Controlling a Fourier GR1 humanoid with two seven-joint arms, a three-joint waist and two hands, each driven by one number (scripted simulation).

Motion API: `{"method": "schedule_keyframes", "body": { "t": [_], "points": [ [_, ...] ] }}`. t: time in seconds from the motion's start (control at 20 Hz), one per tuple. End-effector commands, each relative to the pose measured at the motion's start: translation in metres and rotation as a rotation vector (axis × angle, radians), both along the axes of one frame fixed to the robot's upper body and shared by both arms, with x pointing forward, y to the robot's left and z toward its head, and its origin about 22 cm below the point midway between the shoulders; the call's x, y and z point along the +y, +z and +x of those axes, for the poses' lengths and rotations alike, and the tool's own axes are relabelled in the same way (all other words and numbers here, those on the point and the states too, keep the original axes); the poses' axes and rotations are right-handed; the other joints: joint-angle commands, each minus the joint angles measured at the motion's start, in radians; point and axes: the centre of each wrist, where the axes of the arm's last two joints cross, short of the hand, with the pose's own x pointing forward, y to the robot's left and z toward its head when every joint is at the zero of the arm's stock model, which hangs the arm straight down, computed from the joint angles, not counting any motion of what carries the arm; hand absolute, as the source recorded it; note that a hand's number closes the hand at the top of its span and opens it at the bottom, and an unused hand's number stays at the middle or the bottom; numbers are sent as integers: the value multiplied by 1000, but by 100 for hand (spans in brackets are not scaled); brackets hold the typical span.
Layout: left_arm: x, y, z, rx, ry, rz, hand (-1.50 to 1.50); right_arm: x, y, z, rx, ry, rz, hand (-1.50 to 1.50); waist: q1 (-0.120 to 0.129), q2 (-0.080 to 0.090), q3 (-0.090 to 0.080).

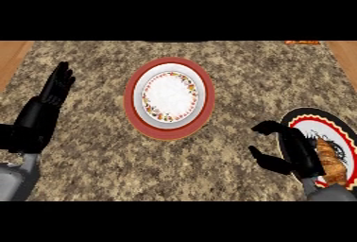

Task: Pick the croissant from the plate and place it in the plate

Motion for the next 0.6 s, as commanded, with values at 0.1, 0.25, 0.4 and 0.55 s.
{"method": "schedule_keyframes", "body": {
  "t": [0.1,0.25,0.4,0.55],
  "points": [
    [-12,23,9,-12,-15,-38,0,17,-32,-19,-160,-102,213,-150,-5,-3,4],
    [4,10,19,-1,-12,-31,0,-3,-11,-33,-272,-82,216,-150,-15,-3,2],
    [-2,21,13,1,-13,-36,0,-10,21,-37,-292,-86,100,-150,-8,-6,1],
    [5,3,6,6,3,-30,0,-24,54,-24,-238,-130,-57,-150,-5,-6,0]
  ]
}}
